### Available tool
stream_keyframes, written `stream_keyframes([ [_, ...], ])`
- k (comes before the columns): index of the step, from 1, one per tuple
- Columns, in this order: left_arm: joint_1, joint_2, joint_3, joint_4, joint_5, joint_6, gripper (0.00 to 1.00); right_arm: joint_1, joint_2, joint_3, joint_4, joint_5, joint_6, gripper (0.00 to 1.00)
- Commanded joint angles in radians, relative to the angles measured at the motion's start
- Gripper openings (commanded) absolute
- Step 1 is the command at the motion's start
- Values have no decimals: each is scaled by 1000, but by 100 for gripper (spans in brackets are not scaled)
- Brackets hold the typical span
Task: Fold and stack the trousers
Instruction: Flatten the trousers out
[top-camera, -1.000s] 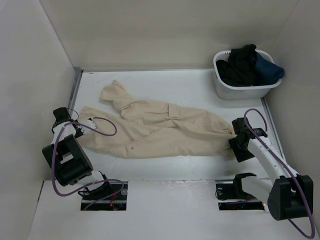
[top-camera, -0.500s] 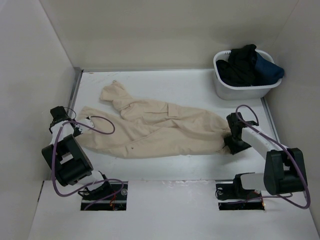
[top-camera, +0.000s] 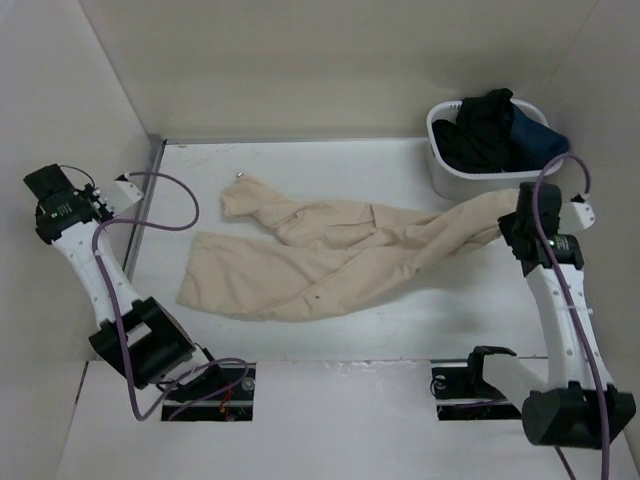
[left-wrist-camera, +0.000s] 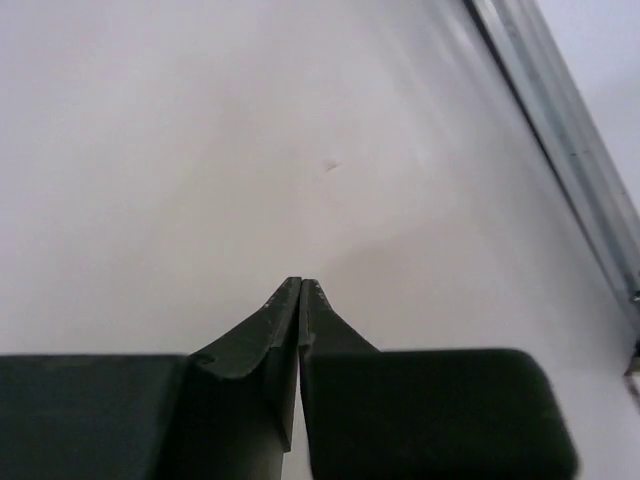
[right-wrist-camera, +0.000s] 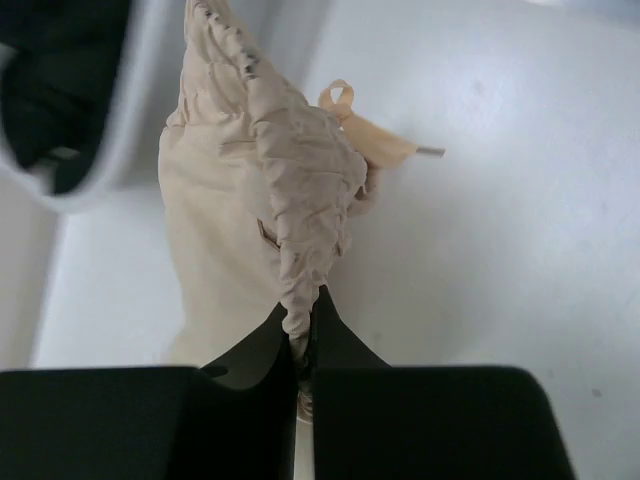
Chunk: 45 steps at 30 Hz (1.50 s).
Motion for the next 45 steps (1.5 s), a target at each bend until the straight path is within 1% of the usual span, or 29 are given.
stream_keyframes([
  [1, -41, -138, 35, -317, 117, 43, 5, -43, -75, 28, 60, -35, -154, 0],
  [2, -97, -172, -2, -406, 148, 75, 11, -43, -89, 10, 73, -66, -157, 0],
  [3, -165, -212, -62, -468, 177, 99, 20, -39, -97, -17, 84, -92, -151, 0],
  [4, -252, -258, -144, -486, 198, 112, 32, -37, -104, -50, 93, -107, -136, 0],
  [5, -324, -293, -218, -471, 203, 116, 38, -32, -114, -86, 104, -120, -118, 0],
  [6, -411, -336, -311, -424, 188, 113, 45, -32, -121, -116, 113, -130, -99, 0],
  [7, -522, -390, -428, -339, 139, 113, 51, -31, -132, -151, 129, -153, -73, 0],
  [9, -655, -445, -568, -204, 52, 123, 61, -29, -150, -206, 167, -202, -50, 0],
  [10, -718, -459, -623, -136, 24, 136, 64, -29, -155, -226, 182, -213, -49, 0],
  [11, -762, -459, -654, -81, 21, 148, 66, -29, -158, -242, 193, -213, -49, 0],
  [13, -806, -412, -662, -16, 60, 154, 72, -29, -161, -259, 205, -204, -52, 0],
  [15, -825, -315, -613, -22, 96, 159, 74, -29, -170, -269, 216, -197, -56, 0],
  [19, -851, -91, -500, -100, 93, 197, 69, -31, -189, -282, 241, -195, -62, 0],
  [22, -869, 36, -477, -24, 38, 255, 70, -39, -198, -295, 252, -187, -61, 0],
  [24, -871, 149, -423, -2, -2, 255, 66, -49, -207, -306, 264, -186, -61, 0],
  [27, -860, 324, -310, -7, -41, 223, 62, -77, -215, -315, 268, -186, -62, 0],
  [30, -850, 482, -179, 29, -70, 167, 59, -109, -209, -317, 275, -196, -62, 0],
  [35, -828, 677, 75, 193, -81, 41, 60, -115, -163, -306, 313, -200, -46, 0],
  [37, -822, 708, 173, 211, -73, -7, 60, -111, -132, -299, 331, -200, -38, 0],
  [39, -814, 675, 209, 210, -50, -38, 61, -97, -105, -286, 342, -203, -36, 0],
  [42, -778, 535, 128, 195, -4, 14, 63, -63, -85, -286, 370, -201, -36, 0],
  [45, -727, 382, -19, 112, -4, 161, 67, -51, -81, -306, 400, -203, -36, 0],
])
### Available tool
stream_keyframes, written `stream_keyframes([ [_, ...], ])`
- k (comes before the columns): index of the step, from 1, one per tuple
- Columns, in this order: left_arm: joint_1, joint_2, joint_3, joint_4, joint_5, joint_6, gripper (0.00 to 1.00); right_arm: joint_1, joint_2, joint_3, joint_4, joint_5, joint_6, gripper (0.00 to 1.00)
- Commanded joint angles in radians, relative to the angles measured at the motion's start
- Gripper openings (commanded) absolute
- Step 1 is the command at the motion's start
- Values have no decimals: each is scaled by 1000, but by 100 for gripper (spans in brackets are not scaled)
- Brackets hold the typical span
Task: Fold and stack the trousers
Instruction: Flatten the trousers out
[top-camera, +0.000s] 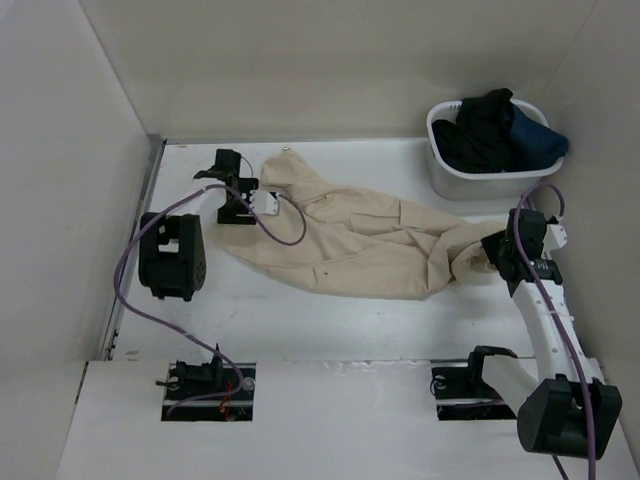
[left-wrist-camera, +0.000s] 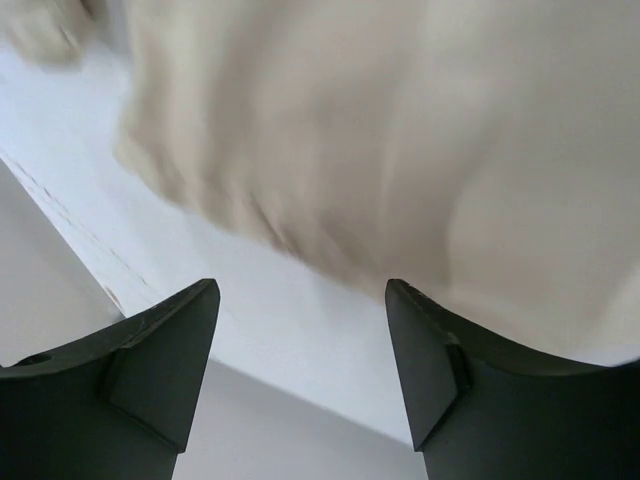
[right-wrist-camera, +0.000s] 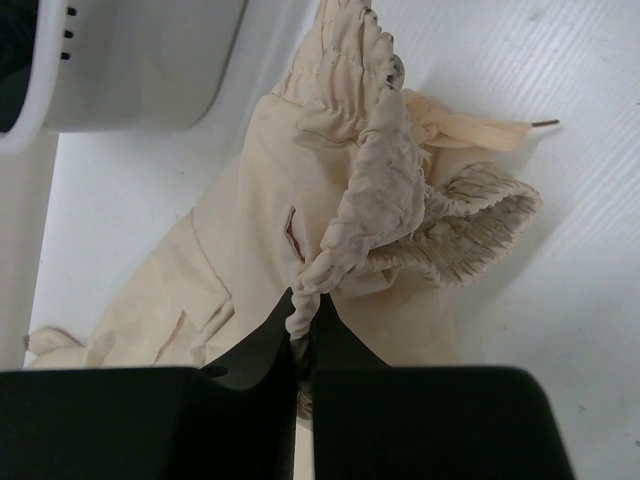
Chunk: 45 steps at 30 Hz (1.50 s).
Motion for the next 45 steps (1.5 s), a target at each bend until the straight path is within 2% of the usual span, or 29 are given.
stream_keyframes([
  [1, 66, -222, -126, -122, 38, 154, 67, 17, -7, 1, 107, 1, 12, 0],
  [4, 114, -284, -238, -209, -7, 240, 67, 26, -12, -16, 110, -1, 12, 0],
  [8, 120, -266, -333, -143, -47, 238, 64, 28, -20, -33, 115, -1, 12, 1],
  [16, 96, -102, -303, 23, -54, 129, 64, 31, -26, -36, 104, 1, 13, 1],
  [17, 94, -82, -298, 17, -62, 118, 59, 31, -29, -36, 99, 3, 13, 0],
  [18, 89, -66, -298, 12, -70, 109, 48, 28, -33, -36, 93, 3, 13, 0],
  [20, 83, -45, -292, -14, -84, 89, 13, 25, -44, -36, 76, 4, 7, 0],
  [21, 83, -42, -287, -28, -87, 72, 3, 17, -50, -36, 69, 4, 4, 0],
  [22, 86, -51, -281, -37, -87, 54, 0, 11, -56, -33, 58, 4, -2, 0],
  [25, 121, -136, -237, -106, -84, 21, 0, -20, -81, -21, 35, 0, -33, 0],
  [31, 223, -380, -36, -451, -13, 29, 0, -95, -139, -19, 17, -30, -88, 0],
  [37, 214, -543, 98, -745, -1, 41, 0, -162, -188, -22, -8, -92, -115, 0],
  [39, 204, -508, 183, -822, 7, 18, 0, -170, -188, -21, -16, -103, -137, 0],
  [42, 217, -392, 317, -836, 31, -19, 0, -179, -181, -10, -42, -94, -157, 0],
  [45, 252, -144, 522, -775, 50, -57, 0, -192, -161, -4, -51, -97, -166, 0],
])
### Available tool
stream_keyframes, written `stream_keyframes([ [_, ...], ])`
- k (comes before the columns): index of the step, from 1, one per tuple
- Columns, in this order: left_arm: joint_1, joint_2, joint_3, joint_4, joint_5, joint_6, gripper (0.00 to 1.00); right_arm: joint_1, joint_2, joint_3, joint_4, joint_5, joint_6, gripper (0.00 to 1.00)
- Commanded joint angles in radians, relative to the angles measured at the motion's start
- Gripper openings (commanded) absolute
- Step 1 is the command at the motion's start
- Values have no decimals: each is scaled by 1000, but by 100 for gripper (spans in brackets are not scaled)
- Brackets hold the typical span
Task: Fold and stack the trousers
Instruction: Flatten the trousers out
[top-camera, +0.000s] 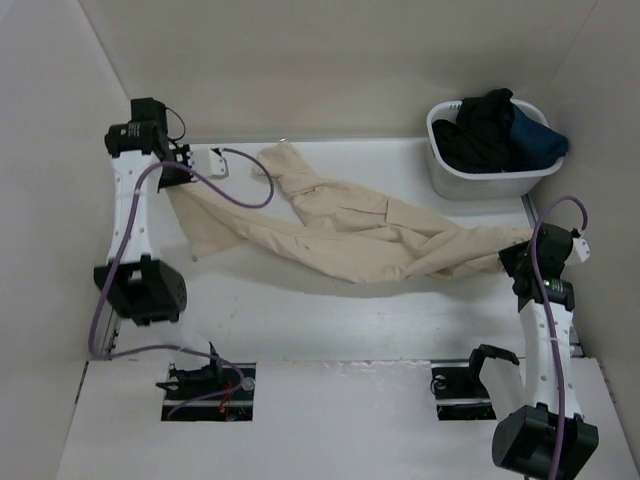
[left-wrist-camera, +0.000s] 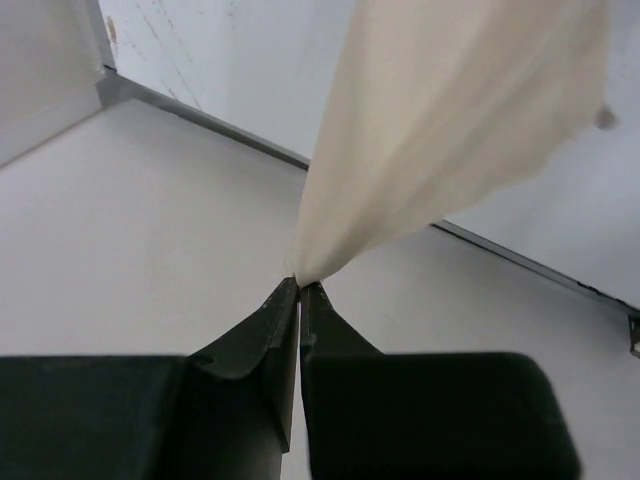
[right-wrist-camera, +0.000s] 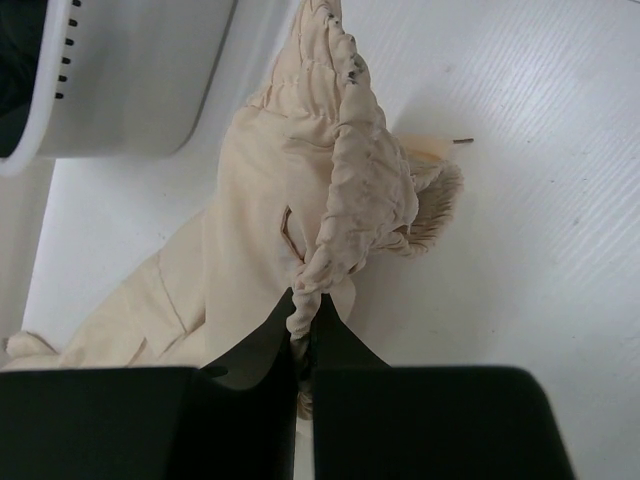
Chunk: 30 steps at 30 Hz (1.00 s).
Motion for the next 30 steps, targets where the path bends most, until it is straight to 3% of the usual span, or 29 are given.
stream_keyframes([
  [1, 36, 307, 193, -23, 36, -61, 1, -19, 20, 38, 12, -10, -33, 0],
  [5, 24, 706, 512, -72, -19, -124, 5, -3, 87, 52, 29, -27, -41, 0],
  [6, 19, 794, 578, -68, -23, -145, 10, 9, 101, 52, 36, -24, -40, 0],
  [8, 8, 920, 674, -33, -25, -216, 35, 35, 118, 54, 43, -15, -24, 0],
  [10, 8, 934, 676, 58, -11, -291, 47, 47, 127, 70, 38, -7, -21, 0],
  [13, 31, 762, 499, 237, 50, -316, 52, 66, 129, 81, 41, -6, -29, 0],
  [16, 57, 478, 188, 433, 127, -282, 57, 67, 141, 83, 43, -6, -38, 0],
  [19, 43, 206, -171, 475, 181, -135, 61, 69, 147, 69, 50, -6, -30, 0],
  [21, 4, 108, -344, 460, 164, -75, 61, 72, 138, 63, 63, -6, -27, 0],
  [25, -35, 81, -514, 461, 167, -57, 60, 82, 130, 61, 64, -6, -32, 0],
  [30, -27, 188, -481, 543, 210, -129, 59, 96, 112, 54, 66, -6, -30, 0],
])
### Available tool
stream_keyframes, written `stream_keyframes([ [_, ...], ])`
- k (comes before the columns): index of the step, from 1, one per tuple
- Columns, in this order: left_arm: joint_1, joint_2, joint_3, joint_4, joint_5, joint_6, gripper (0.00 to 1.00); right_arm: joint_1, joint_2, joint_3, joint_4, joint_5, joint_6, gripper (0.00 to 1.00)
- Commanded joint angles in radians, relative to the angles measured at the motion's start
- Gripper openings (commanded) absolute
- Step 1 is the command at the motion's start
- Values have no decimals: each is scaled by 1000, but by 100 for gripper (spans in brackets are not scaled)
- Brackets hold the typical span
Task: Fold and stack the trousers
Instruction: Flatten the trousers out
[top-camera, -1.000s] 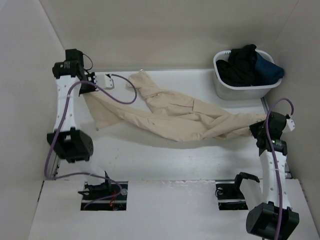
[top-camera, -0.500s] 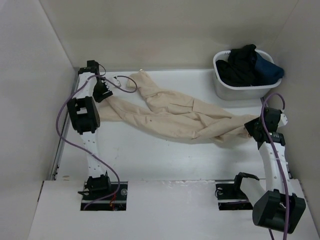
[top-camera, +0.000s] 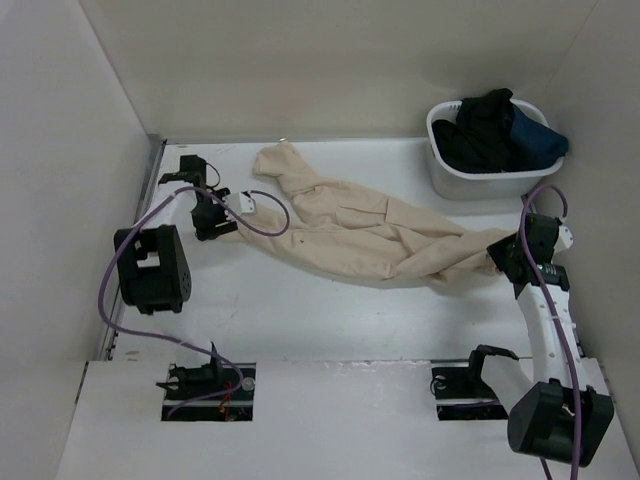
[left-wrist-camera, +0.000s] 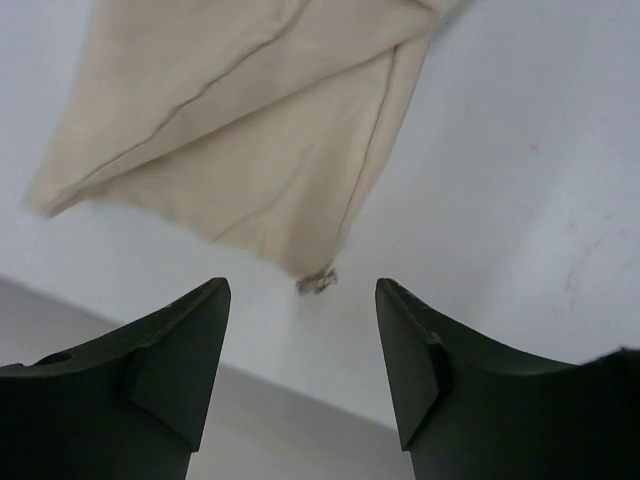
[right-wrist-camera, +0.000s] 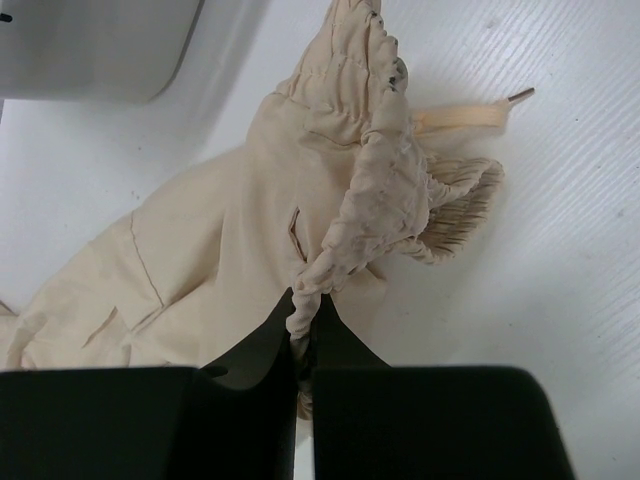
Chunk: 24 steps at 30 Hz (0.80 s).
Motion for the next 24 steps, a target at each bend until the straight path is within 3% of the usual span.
stream_keyframes([
  [1, 36, 83, 22, 70, 59, -22, 59, 18, -35, 17, 58, 10, -6, 0],
  [7, 51, 195, 82, 3, 50, -18, 61, 22, -49, -11, 58, 19, -1, 0],
  [11, 40, 235, 41, 37, -8, -25, 58, 15, -54, -13, 60, 19, -1, 0],
  [12, 37, 250, 26, 66, -39, -32, 49, 15, -51, -11, 58, 19, -1, 0],
  [14, 36, 278, 12, 116, -97, -45, 12, 8, -35, 3, 47, 19, -10, 0],
  [15, 37, 284, 7, 141, -119, -59, 4, 5, -26, 13, 41, 19, -16, 0],
  [19, 111, 226, 39, 120, -146, -38, 0, -53, 35, 148, 11, -15, -82, 0],
  [24, 278, 122, 278, -188, -45, 42, 0, -147, 95, 360, -43, -125, -134, 0],
])
